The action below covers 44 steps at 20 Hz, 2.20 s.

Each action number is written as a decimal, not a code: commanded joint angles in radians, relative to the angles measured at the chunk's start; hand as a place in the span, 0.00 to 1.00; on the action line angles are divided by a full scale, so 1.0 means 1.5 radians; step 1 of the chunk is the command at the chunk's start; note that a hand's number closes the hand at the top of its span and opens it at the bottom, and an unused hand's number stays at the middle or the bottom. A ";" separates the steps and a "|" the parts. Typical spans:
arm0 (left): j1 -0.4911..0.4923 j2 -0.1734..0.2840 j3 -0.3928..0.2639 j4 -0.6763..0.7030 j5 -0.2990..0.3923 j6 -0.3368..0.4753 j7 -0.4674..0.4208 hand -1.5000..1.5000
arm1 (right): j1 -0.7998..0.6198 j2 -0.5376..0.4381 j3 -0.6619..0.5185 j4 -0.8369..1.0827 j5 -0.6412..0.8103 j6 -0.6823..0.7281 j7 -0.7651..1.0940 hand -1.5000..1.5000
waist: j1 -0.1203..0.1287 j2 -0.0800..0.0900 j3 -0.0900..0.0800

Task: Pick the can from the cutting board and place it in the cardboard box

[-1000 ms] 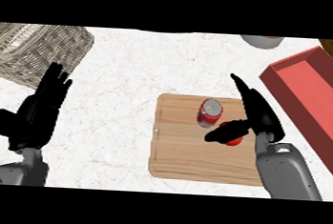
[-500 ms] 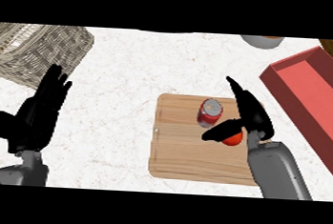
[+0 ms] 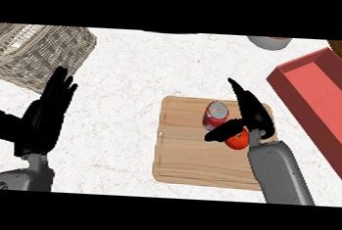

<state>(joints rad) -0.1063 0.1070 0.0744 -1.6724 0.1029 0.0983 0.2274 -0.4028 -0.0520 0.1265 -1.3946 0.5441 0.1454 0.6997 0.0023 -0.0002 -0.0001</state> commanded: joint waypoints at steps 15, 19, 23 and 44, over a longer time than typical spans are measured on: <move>-0.003 -0.006 0.012 -0.011 -0.006 0.002 0.013 0.50 | 0.013 0.031 0.009 0.069 0.056 -0.037 -0.078 1.00 | 0.000 0.000 0.000; -0.009 0.010 0.033 0.016 0.019 -0.027 0.004 0.50 | 0.021 0.000 0.034 0.061 0.091 -0.029 -0.121 1.00 | 0.000 0.000 0.000; -0.014 0.012 0.024 -0.020 0.015 -0.023 0.042 0.50 | 0.026 0.007 0.053 0.045 0.132 -0.051 -0.119 1.00 | -0.001 0.000 0.000; 0.043 -0.025 -0.005 -0.025 -0.019 -0.003 -0.005 0.50 | 0.203 -0.138 0.479 -0.512 0.397 0.125 -0.136 1.00 | -0.010 -0.005 0.000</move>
<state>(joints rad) -0.0805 0.0925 0.0955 -1.6871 0.0914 0.0880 0.2313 -0.1398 -0.2189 0.7847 -1.9347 1.0971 0.2372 0.4362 -0.0161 -0.0086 -0.0007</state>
